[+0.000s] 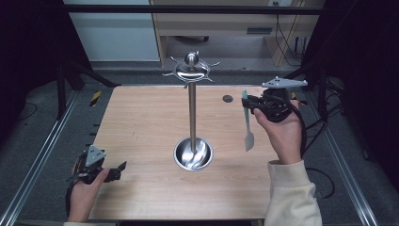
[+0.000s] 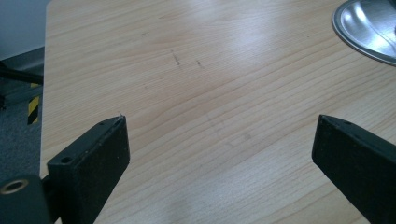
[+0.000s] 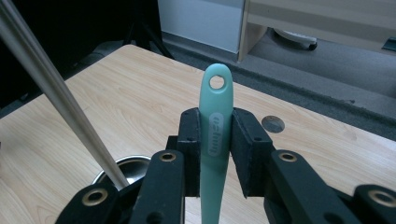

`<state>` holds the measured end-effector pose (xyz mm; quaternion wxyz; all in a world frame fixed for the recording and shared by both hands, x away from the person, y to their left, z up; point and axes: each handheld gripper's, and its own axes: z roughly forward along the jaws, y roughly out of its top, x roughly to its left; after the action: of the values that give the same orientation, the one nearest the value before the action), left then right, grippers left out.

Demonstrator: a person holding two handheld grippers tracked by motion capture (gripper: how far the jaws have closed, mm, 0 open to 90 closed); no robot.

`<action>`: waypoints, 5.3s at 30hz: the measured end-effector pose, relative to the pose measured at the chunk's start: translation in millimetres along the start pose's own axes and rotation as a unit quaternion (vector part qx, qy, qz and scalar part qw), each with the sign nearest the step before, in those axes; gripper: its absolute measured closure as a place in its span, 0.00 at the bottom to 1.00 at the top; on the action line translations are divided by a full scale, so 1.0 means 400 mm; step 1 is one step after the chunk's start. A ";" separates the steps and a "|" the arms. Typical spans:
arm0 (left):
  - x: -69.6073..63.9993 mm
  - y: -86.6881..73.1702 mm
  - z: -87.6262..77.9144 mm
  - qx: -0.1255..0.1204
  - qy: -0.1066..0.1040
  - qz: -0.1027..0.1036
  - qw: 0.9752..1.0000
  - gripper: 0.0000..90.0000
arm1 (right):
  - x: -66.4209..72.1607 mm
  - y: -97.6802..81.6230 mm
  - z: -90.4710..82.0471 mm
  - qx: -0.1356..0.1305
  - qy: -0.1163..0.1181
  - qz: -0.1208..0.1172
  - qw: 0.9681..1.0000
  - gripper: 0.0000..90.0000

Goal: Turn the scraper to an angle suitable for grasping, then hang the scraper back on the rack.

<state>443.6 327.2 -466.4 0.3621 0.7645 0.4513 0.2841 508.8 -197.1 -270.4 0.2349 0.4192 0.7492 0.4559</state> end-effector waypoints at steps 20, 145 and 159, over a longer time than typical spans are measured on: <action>0.022 -0.007 -0.022 -0.010 0.003 -0.020 1.000 0.04 | 0.073 0.032 -0.078 -0.067 0.040 -0.030 0.996 0.82; -0.046 0.009 0.023 0.020 -0.016 0.046 0.999 0.04 | 0.216 0.145 -0.066 -0.106 0.106 -0.078 0.986 0.82; -0.048 0.009 0.024 0.019 -0.016 0.047 0.999 0.04 | 0.218 0.140 -0.059 -0.114 0.109 -0.075 0.985 0.82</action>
<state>444.3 305.9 -471.1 0.3406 0.7963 0.4142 0.2799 467.6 -122.1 -207.1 0.2320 0.2803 0.7426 0.5623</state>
